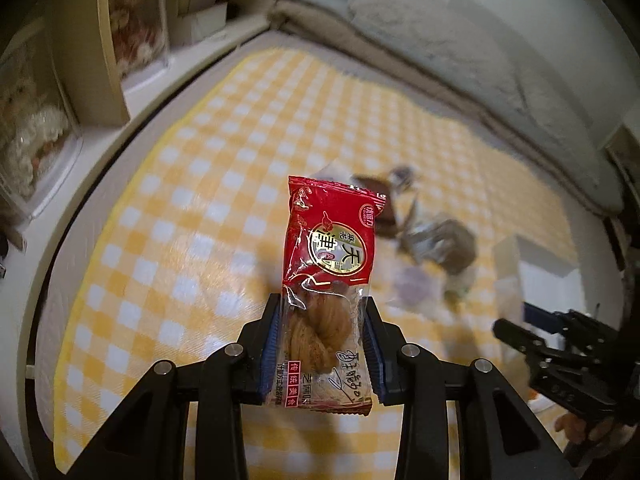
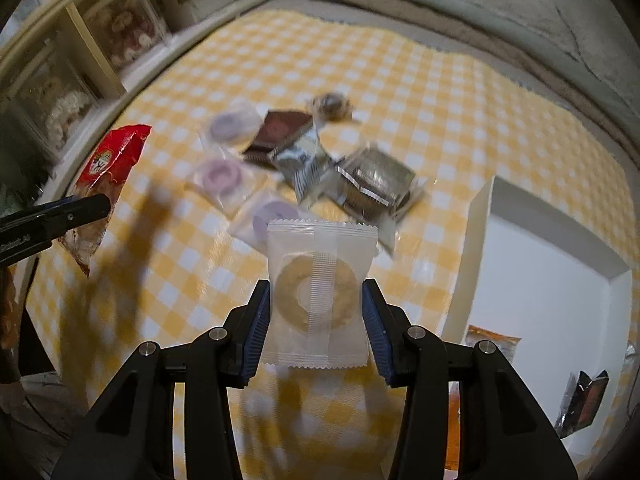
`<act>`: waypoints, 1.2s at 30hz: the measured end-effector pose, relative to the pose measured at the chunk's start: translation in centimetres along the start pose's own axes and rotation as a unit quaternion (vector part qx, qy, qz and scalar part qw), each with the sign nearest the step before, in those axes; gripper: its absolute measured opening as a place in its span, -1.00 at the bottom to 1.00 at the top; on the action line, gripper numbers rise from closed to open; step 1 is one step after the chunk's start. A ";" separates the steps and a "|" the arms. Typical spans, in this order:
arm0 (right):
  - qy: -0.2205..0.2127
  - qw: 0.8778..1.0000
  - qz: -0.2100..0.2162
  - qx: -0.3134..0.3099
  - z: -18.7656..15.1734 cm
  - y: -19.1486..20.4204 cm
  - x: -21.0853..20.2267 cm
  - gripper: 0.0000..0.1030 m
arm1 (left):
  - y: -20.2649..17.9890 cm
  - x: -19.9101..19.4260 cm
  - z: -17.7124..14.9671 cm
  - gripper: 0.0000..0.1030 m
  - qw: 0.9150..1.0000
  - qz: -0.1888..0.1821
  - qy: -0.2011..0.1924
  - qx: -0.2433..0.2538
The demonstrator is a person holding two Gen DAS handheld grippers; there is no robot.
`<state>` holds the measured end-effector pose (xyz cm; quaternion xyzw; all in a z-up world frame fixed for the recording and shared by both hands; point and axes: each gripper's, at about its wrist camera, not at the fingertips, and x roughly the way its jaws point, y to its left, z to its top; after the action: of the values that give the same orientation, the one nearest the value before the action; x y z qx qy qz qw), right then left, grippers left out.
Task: Organize snacks
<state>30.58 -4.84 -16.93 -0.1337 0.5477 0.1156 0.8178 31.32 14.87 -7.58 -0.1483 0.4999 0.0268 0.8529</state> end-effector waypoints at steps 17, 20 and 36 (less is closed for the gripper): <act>-0.118 0.993 -0.008 0.025 -0.6 -3.6 -11.5 -0.11 | -6.1 -10.2 -4.0 -0.29 0.990 -0.092 -0.102 0.027; -0.134 0.990 -0.012 0.033 -1.8 -4.6 -14.1 -0.11 | -7.8 -12.0 -5.2 -0.29 0.987 -0.107 -0.113 0.036; -0.177 0.977 -0.077 0.096 -10.4 -10.9 -26.1 -0.10 | -18.3 -15.9 -10.5 -0.29 0.975 -0.178 -0.104 0.083</act>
<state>15.49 -19.71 4.52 -0.0733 0.3913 0.0207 0.9171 18.10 -3.90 5.44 -0.1598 0.3744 -0.1515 0.9007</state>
